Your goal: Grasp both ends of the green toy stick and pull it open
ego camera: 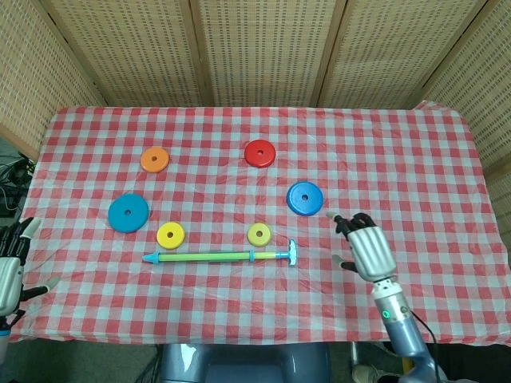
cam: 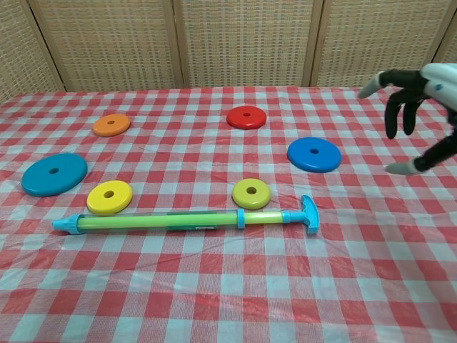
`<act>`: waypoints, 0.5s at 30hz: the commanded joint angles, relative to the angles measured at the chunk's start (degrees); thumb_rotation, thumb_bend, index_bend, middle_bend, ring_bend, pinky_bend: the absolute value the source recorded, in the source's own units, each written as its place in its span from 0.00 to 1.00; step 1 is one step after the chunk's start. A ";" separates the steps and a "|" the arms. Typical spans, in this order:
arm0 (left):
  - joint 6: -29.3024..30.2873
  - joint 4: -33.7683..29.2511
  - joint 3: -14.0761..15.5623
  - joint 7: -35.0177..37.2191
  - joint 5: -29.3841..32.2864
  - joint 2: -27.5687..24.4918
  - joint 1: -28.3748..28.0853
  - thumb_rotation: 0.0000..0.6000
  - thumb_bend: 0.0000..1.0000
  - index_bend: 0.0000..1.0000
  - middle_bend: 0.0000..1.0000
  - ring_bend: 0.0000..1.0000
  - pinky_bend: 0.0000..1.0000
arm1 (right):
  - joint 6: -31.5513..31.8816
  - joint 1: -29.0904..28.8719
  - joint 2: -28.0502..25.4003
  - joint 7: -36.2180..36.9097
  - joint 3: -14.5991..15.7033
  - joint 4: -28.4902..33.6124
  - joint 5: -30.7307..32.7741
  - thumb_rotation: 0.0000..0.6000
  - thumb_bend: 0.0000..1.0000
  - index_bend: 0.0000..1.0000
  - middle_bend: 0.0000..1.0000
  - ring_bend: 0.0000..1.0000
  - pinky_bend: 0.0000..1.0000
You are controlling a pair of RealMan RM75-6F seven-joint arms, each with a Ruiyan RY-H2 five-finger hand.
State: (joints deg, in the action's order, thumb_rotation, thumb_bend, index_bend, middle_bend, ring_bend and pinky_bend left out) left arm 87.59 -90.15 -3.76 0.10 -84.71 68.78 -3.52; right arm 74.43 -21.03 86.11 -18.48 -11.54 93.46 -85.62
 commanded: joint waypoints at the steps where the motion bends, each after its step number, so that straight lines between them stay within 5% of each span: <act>1: -0.48 0.49 -0.33 0.62 0.78 0.08 -0.14 1.00 0.12 0.00 0.00 0.00 0.00 | -3.58 -4.19 6.46 -7.09 -2.74 0.08 5.59 1.00 0.13 0.31 0.81 0.75 0.52; 6: -2.02 1.38 -0.52 0.92 1.89 0.35 -0.66 1.00 0.12 0.00 0.00 0.00 0.00 | -4.57 -6.63 12.21 -12.10 -3.50 -1.09 9.79 1.00 0.15 0.38 0.98 0.92 0.69; 15: -3.93 2.10 -0.83 2.00 3.20 0.40 -1.37 1.00 0.12 0.00 0.00 0.00 0.00 | -6.75 -8.95 17.07 -15.98 -3.36 -2.53 16.91 1.00 0.35 0.47 1.00 1.00 0.78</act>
State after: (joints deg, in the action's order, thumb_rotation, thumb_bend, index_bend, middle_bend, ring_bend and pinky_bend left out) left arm 83.72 -88.10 -4.60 2.05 -81.56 69.17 -4.85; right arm 68.22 -29.52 102.56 -33.91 -15.00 91.36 -69.60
